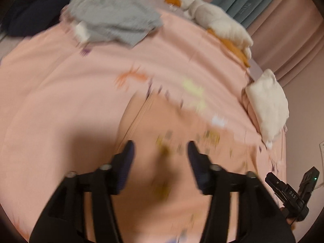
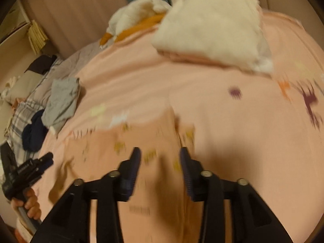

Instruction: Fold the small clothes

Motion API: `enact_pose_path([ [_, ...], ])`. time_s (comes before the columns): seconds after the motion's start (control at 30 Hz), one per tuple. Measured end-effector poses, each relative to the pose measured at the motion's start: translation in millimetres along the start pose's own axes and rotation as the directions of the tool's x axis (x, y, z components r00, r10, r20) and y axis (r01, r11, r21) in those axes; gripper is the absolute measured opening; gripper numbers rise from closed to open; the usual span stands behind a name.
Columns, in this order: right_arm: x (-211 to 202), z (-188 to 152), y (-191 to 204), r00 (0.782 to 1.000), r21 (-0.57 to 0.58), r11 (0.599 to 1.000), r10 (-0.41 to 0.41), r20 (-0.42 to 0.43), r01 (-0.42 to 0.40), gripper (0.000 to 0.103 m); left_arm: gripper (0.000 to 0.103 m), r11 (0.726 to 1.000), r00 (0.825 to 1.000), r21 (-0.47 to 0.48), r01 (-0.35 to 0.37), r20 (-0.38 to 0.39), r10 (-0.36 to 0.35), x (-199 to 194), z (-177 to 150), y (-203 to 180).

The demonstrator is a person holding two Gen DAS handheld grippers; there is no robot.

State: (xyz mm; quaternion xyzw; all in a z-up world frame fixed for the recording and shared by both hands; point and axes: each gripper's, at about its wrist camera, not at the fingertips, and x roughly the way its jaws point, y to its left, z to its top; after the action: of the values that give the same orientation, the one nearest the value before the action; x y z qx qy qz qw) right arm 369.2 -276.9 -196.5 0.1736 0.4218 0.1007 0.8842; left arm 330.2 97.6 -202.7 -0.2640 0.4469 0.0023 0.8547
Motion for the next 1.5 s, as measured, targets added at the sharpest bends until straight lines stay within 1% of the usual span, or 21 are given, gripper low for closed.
enact_pose_path([
  [0.1, -21.9, -23.0, -11.1, 1.000, 0.039, 0.999, 0.010, -0.025, -0.009, 0.054, 0.071, 0.999, 0.997, -0.053, 0.001, -0.077, -0.005, -18.5, -33.3, 19.2],
  [0.17, -32.4, -41.2, -22.7, 0.999, 0.098, 0.995, 0.008, -0.043, -0.004, 0.069, 0.075, 0.996, 0.991, -0.082, 0.026, -0.128, -0.037, -27.4, -55.5, 27.2],
  [0.27, -36.6, -65.6, -33.4, 0.993, 0.176, 0.984, 0.059, -0.105, -0.039, 0.071, 0.077, 0.987, 0.973, -0.135, 0.086, -0.204, -0.113, -31.7, -86.7, 30.2],
  [0.37, -22.0, -87.0, -34.0, 0.969, 0.234, 0.969, 0.131, -0.207, -0.081, 0.071, 0.077, 0.970, 0.944, -0.189, 0.154, -0.262, -0.201, -23.0, -104.2, 25.3],
  [0.43, -12.0, -100.1, -33.7, 0.951, 0.310, 0.944, 0.192, -0.244, -0.111, 0.071, 0.077, 0.951, 0.935, -0.244, 0.192, -0.249, -0.252, -17.2, -111.3, 24.5],
  [0.5, -9.7, -105.9, -28.7, 0.946, 0.343, 0.926, 0.241, -0.215, -0.158, 0.071, 0.077, 0.927, 0.930, -0.286, 0.243, -0.203, -0.307, -13.0, -112.6, 24.4],
  [0.63, 0.6, -99.1, -17.2, 0.938, 0.375, 0.897, 0.310, -0.156, -0.234, 0.071, 0.077, 0.849, 0.914, -0.409, 0.333, -0.081, -0.398, 5.4, -103.1, 31.0],
  [0.73, 22.9, -92.6, -18.3, 0.910, 0.476, 0.819, 0.405, -0.085, -0.320, 0.072, 0.077, 0.813, 0.908, -0.454, 0.365, -0.017, -0.418, 20.8, -85.4, 30.1],
  [0.8, 36.5, -86.7, -15.2, 0.911, 0.485, 0.806, 0.411, -0.048, -0.338, 0.071, 0.077, 0.806, 0.913, -0.462, 0.370, 0.022, -0.407, 29.9, -74.0, 27.6],
  [0.83, 41.2, -82.6, -13.0, 0.915, 0.480, 0.808, 0.402, -0.029, -0.340, 0.071, 0.072, 0.804, 0.917, -0.468, 0.366, 0.035, -0.397, 33.0, -70.0, 25.6],
  [0.9, 51.1, -70.4, -7.8, 0.924, 0.466, 0.813, 0.381, 0.027, -0.349, 0.067, 0.048, 0.830, 0.946, -0.471, 0.300, 0.038, -0.321, 42.8, -59.2, 19.7],
  [0.93, 53.9, -66.9, -6.7, 0.930, 0.462, 0.818, 0.366, 0.043, -0.343, 0.053, 0.029, 0.853, 0.963, -0.459, 0.249, 0.023, -0.269, 49.8, -55.3, 15.8],
  [0.97, 60.7, -61.8, -5.2, 0.941, 0.451, 0.834, 0.336, 0.042, -0.318, 0.025, 0.023, 0.866, 0.967, -0.440, 0.238, 0.023, -0.255, 52.9, -53.8, 15.8],
  [1.0, 65.2, -60.3, -6.4, 0.949, 0.441, 0.848, 0.314, 0.028, -0.294, 0.014, 0.021, 0.884, 0.972, -0.408, 0.227, 0.031, -0.235, 53.7, -53.3, 11.7],
  [1.03, 71.1, -60.0, -9.2, 0.950, 0.443, 0.849, 0.311, 0.023, -0.289, 0.013, 0.020, 0.894, 0.974, -0.391, 0.218, 0.034, -0.223, 52.2, -54.1, 10.8],
  [1.1, 68.4, -65.9, -14.9, 0.932, 0.464, 0.815, 0.353, 0.079, -0.348, 0.012, 0.018, 0.930, 0.983, -0.318, 0.185, 0.051, -0.178, 41.5, -55.7, 1.3],
  [1.13, 64.2, -66.5, -14.3, 0.929, 0.453, 0.817, 0.359, 0.087, -0.358, 0.012, 0.017, 0.954, 0.987, -0.253, 0.160, 0.060, -0.150, 32.4, -56.0, -8.0],
  [1.2, 52.9, -65.7, -8.8, 0.927, 0.406, 0.836, 0.364, 0.094, -0.370, 0.012, 0.017, 0.973, 0.987, -0.176, 0.152, 0.077, -0.140, 22.8, -58.9, -14.4],
  [1.3, 28.2, -68.4, 0.7, 0.924, 0.340, 0.861, 0.369, 0.094, -0.379, 0.012, 0.017, 0.972, 0.979, -0.130, 0.194, 0.091, -0.183, -7.6, -73.5, -14.1],
  [1.4, -1.2, -82.6, 7.1, 0.916, 0.290, 0.870, 0.395, 0.077, -0.399, 0.012, 0.017, 0.972, 0.977, -0.094, 0.213, 0.052, -0.209, -36.7, -102.8, 0.2],
  [1.5, -26.3, -113.4, 6.1, 0.926, 0.269, 0.890, 0.377, 0.022, -0.369, 0.012, 0.018, 0.963, 0.972, -0.133, 0.235, 0.033, -0.233, -46.6, -145.5, 12.7],
])
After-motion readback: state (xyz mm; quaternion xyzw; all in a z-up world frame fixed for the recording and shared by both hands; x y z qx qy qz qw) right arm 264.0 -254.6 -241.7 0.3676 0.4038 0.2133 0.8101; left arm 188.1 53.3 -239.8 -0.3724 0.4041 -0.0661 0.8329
